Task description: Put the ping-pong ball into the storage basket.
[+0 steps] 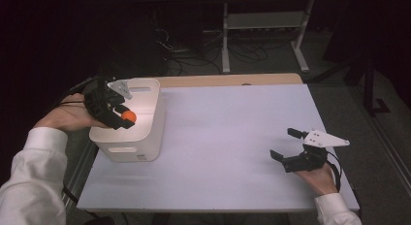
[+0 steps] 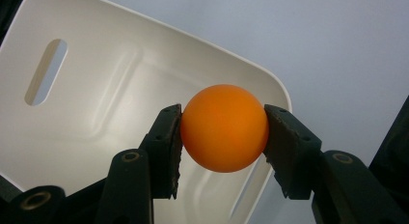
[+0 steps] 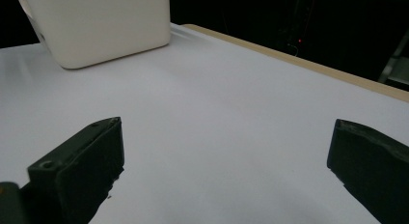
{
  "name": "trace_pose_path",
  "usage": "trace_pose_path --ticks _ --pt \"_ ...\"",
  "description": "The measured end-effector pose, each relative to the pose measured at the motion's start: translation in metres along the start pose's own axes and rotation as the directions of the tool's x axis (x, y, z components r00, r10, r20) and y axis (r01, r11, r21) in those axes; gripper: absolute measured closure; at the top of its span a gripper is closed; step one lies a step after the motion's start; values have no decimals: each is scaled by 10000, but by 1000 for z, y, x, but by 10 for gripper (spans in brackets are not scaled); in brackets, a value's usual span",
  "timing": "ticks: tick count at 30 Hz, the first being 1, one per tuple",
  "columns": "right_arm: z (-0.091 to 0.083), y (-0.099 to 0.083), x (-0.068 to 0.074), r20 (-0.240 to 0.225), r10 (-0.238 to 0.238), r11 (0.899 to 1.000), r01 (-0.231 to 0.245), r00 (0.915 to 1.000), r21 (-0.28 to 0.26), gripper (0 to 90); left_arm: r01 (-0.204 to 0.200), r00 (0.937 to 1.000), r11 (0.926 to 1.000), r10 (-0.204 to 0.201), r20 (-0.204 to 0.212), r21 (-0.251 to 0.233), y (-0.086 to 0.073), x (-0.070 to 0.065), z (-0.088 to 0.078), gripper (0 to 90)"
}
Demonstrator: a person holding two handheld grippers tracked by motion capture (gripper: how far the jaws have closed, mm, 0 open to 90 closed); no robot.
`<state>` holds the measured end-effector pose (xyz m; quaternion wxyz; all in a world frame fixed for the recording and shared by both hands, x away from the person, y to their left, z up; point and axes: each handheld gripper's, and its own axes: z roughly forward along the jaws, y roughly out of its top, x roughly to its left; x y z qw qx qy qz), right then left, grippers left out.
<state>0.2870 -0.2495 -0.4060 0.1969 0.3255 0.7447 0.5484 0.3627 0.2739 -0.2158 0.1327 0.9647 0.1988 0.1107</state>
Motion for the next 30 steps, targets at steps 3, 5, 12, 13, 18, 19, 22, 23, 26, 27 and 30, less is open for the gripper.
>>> trace_pose_path --ticks 3,5,12,13,18,19,22,23,26,27,30 --pt "0 0 0 19 -42 10000 42 10000 24 0 54 10000 10000 -53 47 -42 -2 0 3 502" --pt "0 0 0 4 -15 10000 15 10000 58 0 59 10000 10000 -59 72 -55 -4 1 7 502" --pt "0 0 -1 0 -10 10000 10 10000 -25 0 101 9997 9999 -102 217 39 -7 2 21 500" --pt "0 0 -1 2 47 10000 -47 10000 7 0 87 9997 9999 -88 215 52 -8 2 22 500" --pt "0 -1 -1 7 89 10000 -89 10000 38 0 70 9995 9999 -73 300 95 -8 3 28 500" --pt "0 -1 -2 21 62 10000 -62 10000 21 0 124 9993 9999 -126 345 80 -9 2 29 500" --pt "-1 -1 -2 39 75 10000 -75 10000 -34 0 110 9991 9999 -115 397 118 -9 3 32 500" --pt "-1 -1 -3 52 43 10000 -42 10000 -52 0 112 9991 9999 -117 402 113 -10 3 33 500" --pt "-2 -1 -3 63 112 9999 -111 9999 -34 0 135 9991 9997 -143 400 200 -11 3 36 500" --pt "-2 -1 -3 69 106 9999 -106 9999 -47 0 112 9991 9997 -121 408 225 -11 3 36 500" --pt "-2 -1 -3 87 96 9999 -95 9999 -104 0 110 9988 9997 -121 481 222 -12 3 39 500"
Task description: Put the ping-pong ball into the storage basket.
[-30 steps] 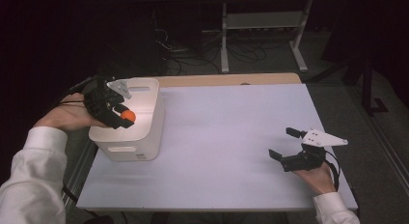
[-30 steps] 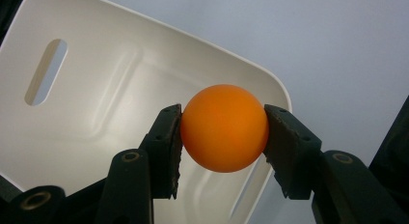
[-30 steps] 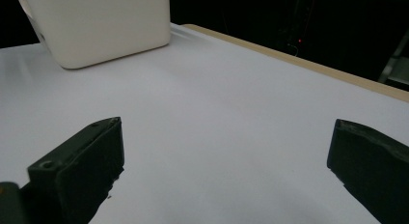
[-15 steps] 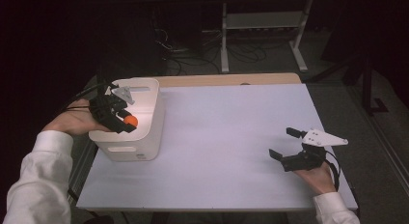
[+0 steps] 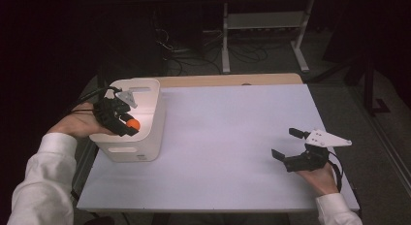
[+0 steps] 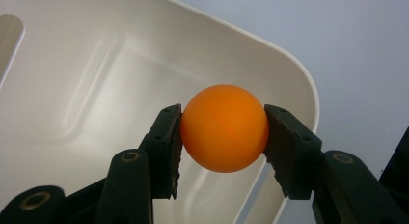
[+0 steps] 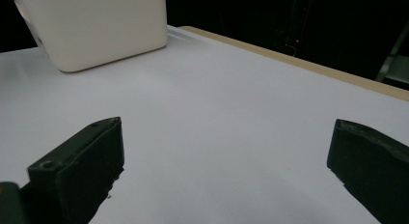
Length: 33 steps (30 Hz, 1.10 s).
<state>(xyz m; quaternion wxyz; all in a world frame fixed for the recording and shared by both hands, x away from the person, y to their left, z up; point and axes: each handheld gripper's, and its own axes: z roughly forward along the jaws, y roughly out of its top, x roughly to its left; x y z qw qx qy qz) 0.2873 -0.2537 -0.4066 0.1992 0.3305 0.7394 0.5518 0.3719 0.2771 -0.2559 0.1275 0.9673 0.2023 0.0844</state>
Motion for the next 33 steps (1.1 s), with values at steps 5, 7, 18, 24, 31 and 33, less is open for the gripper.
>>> trace_pose_path --ticks 5,7,18,24,31,33 --pt "0 0 1 -4 43 10000 -43 10000 36 0 150 9998 9999 -149 118 -83 -1 2 6 498" --pt "0 0 0 1 38 10000 -38 10000 46 0 191 9997 9998 -189 159 -93 -1 3 9 498" --pt "0 -1 0 -12 -27 10000 27 10000 12 0 265 9994 9996 -266 227 44 -5 4 22 496" --pt "0 -1 1 -13 66 9999 -66 10000 105 0 291 9991 9996 -292 315 37 -5 5 30 496" --pt "0 -1 0 -7 83 9999 -83 10000 143 0 456 9989 9988 -454 127 -149 -4 5 30 394" --pt "1 -1 0 -15 58 9999 -58 10000 145 0 492 9988 9986 -492 -1 -183 -5 5 29 335"
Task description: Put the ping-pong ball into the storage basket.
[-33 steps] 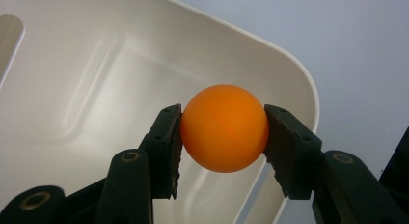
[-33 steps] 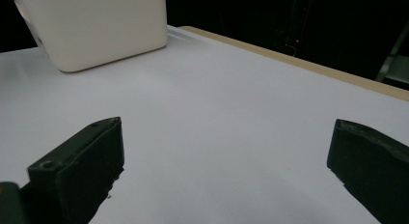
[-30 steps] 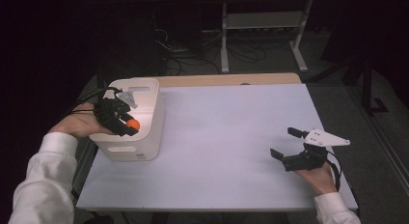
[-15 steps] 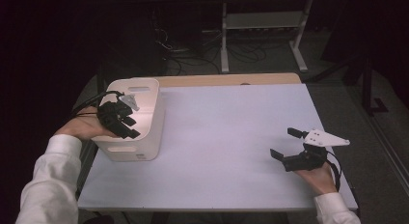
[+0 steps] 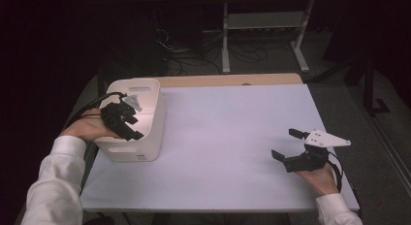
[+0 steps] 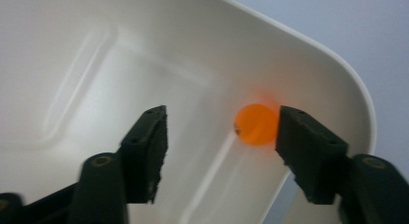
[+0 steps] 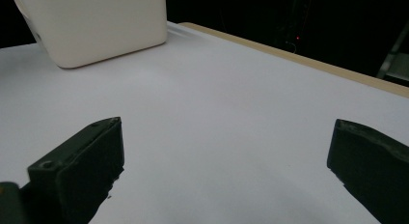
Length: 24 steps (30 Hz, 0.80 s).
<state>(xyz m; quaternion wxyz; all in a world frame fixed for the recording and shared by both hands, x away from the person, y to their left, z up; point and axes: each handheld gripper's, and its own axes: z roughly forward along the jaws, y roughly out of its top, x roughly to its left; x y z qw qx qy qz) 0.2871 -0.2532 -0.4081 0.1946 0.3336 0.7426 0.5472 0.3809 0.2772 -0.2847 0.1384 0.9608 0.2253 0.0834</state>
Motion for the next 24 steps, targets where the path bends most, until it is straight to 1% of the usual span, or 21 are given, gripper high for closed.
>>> trace_pose_path --ticks 1,2,3,5,7,12,14,17,18,20,21,22,23,24 --pt "0 0 0 2 -7 10000 7 10000 -4 0 27 10000 10000 -28 -56 -45 0 0 0 309" --pt "0 0 0 5 2 10000 -2 10000 -4 0 57 10000 9999 -58 -51 -109 0 0 -1 297" --pt "0 0 0 7 -2 10000 2 10000 -13 0 66 9999 9998 -69 -158 -187 -1 0 -2 287" --pt "0 0 0 -2 21 10000 -21 10000 -14 0 146 9997 9995 -152 -216 -269 -1 1 -4 252" --pt "0 0 0 -2 10 10000 -10 10000 -12 0 260 9993 9989 -271 -262 -397 -1 1 -8 235" --pt "0 0 0 -16 6 10000 -6 10000 -6 0 449 9985 9969 -469 -298 -648 -3 2 -14 159" --pt "0 0 0 -21 6 10000 -6 10000 -9 0 587 9977 9943 -614 -289 -886 -4 2 -16 134" --pt "0 0 1 -34 6 10000 -6 10000 5 0 583 9976 9919 -622 -313 -1125 -7 2 -20 83" --pt "0 0 1 -33 -5 10000 5 10000 7 0 685 9969 9901 -727 -295 -1228 -8 1 -21 66" --pt "0 0 1 -26 -14 10000 14 10000 15 0 757 9959 9872 -818 -383 -1401 -10 1 -23 29" --pt "0 0 1 -27 0 10000 0 10000 5 0 740 9956 9861 -817 -461 -1488 -11 1 -24 26" --pt "0 1 1 -17 2 10000 -2 10000 -8 0 814 9950 9840 -896 -450 -1587 -12 0 -24 21" --pt "0 1 0 -1 -96 9999 96 10000 -110 0 877 9942 9813 -969 -460 -1715 -13 0 -25 12" --pt "-1 1 1 -10 16 10000 -16 10000 -46 0 905 9936 9792 -1011 -504 -1817 -15 0 -26 3"
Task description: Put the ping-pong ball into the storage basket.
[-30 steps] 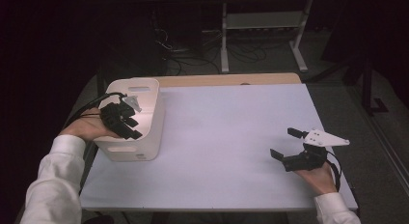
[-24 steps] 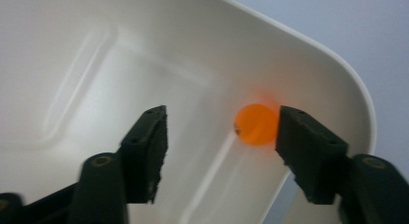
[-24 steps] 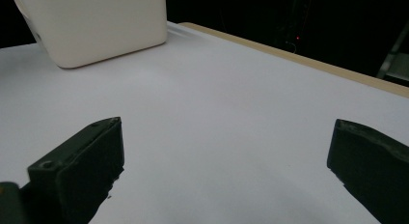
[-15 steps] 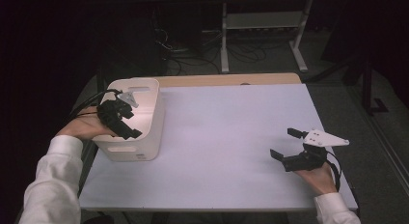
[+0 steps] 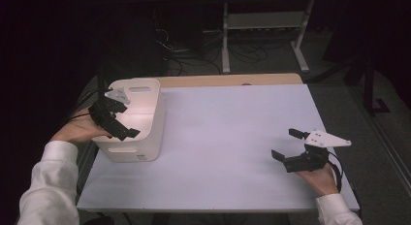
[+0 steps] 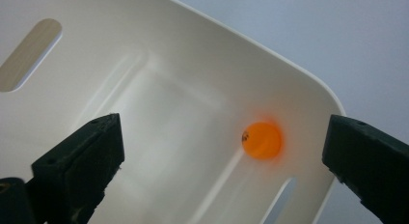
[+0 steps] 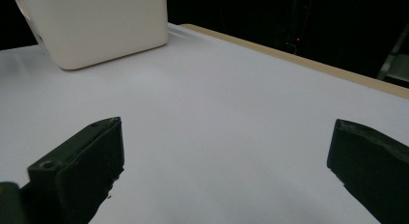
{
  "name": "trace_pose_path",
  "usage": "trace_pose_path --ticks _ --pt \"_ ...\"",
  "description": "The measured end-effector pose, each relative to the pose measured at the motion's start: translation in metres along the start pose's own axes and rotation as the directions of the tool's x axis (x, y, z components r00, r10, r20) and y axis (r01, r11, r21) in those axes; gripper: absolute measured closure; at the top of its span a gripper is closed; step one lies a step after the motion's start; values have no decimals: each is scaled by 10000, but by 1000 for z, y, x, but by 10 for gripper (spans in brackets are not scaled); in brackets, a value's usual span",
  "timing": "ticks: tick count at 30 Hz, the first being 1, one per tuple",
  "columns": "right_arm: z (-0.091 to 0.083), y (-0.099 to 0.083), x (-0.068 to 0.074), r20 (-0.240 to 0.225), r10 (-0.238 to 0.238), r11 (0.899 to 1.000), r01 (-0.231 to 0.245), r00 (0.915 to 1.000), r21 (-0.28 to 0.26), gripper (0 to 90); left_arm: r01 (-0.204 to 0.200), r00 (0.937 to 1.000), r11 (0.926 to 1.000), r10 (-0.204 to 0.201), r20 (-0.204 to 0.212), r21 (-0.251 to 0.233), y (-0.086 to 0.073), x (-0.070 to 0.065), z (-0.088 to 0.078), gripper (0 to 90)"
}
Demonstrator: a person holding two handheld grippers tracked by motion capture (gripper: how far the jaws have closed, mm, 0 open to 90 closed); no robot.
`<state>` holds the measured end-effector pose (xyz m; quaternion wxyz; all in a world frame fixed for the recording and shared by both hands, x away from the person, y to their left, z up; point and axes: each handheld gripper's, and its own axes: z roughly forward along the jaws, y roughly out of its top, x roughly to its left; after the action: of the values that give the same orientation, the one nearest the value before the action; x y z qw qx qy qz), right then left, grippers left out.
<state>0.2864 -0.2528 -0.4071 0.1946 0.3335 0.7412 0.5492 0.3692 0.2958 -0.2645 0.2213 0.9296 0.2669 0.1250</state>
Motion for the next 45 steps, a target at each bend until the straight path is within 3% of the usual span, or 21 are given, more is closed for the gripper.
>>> trace_pose_path --ticks 7,22,29,30,37,41,43,45 --pt "0 0 0 -14 -11 10000 11 10000 20 0 -21 9997 9954 -2 -241 -954 -7 -7 -2 0" --pt "-2 0 0 5 5 10000 -5 10000 -47 0 211 9993 9790 -267 -249 -2030 -17 -15 -7 0" --pt "-1 1 0 1 -53 10000 53 10000 -50 0 611 9979 9638 -649 -62 -2595 -24 -19 -8 0" --pt "-1 1 0 -4 -42 10000 42 10000 -15 0 657 9975 9577 -702 -62 -2802 -27 -20 -7 0" --pt "0 1 1 -32 0 10000 0 10000 17 0 639 9974 9427 -710 -97 -3273 -32 -26 -7 0" --pt "0 1 1 -37 -14 10000 14 10000 -6 0 655 9973 9386 -725 -81 -3387 -35 -30 -6 0" --pt "0 1 1 -36 -19 10000 19 10000 -8 0 751 9966 9294 -819 -36 -3615 -36 -33 -5 0" --pt "0 1 1 -37 -53 10000 53 10000 -47 0 654 9973 9277 -735 -80 -3675 -38 -33 -6 0"
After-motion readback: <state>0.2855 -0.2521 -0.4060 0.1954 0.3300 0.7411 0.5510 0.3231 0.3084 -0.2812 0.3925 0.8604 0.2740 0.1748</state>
